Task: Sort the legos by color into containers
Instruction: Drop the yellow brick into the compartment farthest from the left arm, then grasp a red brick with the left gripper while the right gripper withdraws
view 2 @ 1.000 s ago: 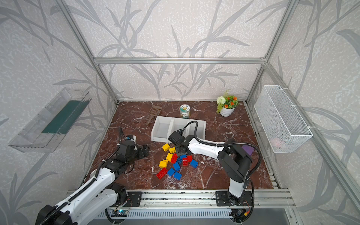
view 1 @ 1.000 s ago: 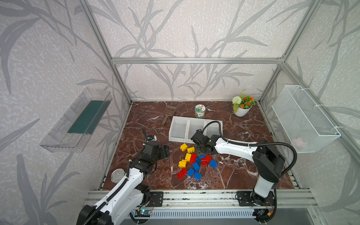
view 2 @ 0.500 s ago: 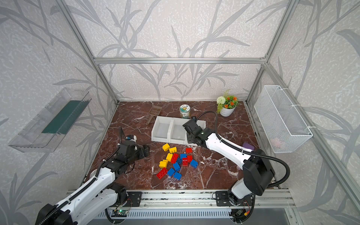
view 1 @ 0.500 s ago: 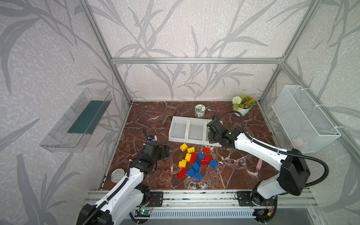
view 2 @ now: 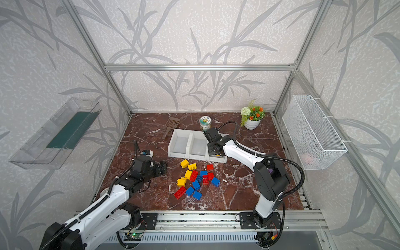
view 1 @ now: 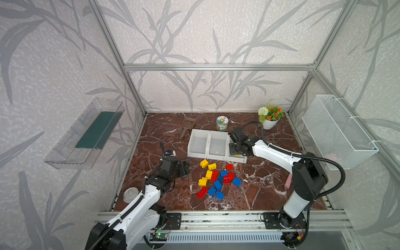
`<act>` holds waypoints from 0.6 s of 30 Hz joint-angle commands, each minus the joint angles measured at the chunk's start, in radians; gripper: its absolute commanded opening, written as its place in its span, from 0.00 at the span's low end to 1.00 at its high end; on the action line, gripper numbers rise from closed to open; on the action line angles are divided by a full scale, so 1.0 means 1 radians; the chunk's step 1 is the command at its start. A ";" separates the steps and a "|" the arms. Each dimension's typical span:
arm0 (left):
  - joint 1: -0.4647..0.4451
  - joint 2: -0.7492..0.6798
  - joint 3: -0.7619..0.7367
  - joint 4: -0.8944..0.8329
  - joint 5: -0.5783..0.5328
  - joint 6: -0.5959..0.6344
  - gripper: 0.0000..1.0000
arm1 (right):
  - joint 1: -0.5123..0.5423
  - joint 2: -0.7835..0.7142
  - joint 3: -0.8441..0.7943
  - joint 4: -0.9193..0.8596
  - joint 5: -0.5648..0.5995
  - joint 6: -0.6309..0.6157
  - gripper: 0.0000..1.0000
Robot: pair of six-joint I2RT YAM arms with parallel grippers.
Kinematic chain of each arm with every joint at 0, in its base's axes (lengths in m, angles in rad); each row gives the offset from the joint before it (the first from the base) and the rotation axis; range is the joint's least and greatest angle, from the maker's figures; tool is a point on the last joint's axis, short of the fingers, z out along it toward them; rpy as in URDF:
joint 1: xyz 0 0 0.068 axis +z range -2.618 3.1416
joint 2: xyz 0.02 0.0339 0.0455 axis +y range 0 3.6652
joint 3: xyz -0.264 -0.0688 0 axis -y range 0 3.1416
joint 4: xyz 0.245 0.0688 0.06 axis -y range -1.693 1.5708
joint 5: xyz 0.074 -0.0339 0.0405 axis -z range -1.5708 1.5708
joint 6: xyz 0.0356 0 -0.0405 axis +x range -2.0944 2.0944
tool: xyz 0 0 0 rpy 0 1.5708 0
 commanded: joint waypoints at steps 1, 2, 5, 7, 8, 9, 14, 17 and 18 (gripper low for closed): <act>-0.007 -0.009 0.003 0.003 -0.002 -0.019 0.93 | -0.001 -0.055 0.018 -0.029 -0.012 -0.006 0.65; -0.008 -0.006 0.004 0.003 0.002 -0.016 0.93 | -0.002 -0.079 0.011 -0.033 -0.014 -0.006 0.65; -0.014 0.004 0.016 -0.011 0.010 -0.009 0.93 | -0.001 -0.163 -0.043 -0.030 -0.016 -0.004 0.65; -0.026 0.004 0.030 -0.038 0.004 0.000 0.92 | -0.002 -0.223 -0.098 -0.026 -0.017 0.004 0.65; -0.034 0.001 0.033 -0.049 -0.003 0.001 0.92 | -0.001 -0.251 -0.132 -0.026 -0.022 0.006 0.65; -0.042 -0.002 0.031 -0.052 -0.009 0.005 0.92 | -0.002 -0.277 -0.161 -0.029 -0.025 0.008 0.65; -0.100 0.005 0.030 -0.062 -0.035 0.014 0.91 | -0.001 -0.401 -0.316 -0.046 -0.010 0.071 0.65; -0.151 0.037 0.044 -0.070 -0.030 0.028 0.90 | -0.002 -0.465 -0.404 -0.025 0.005 0.122 0.65; -0.169 0.050 0.048 -0.070 -0.028 0.029 0.89 | -0.001 -0.478 -0.422 -0.018 0.006 0.131 0.65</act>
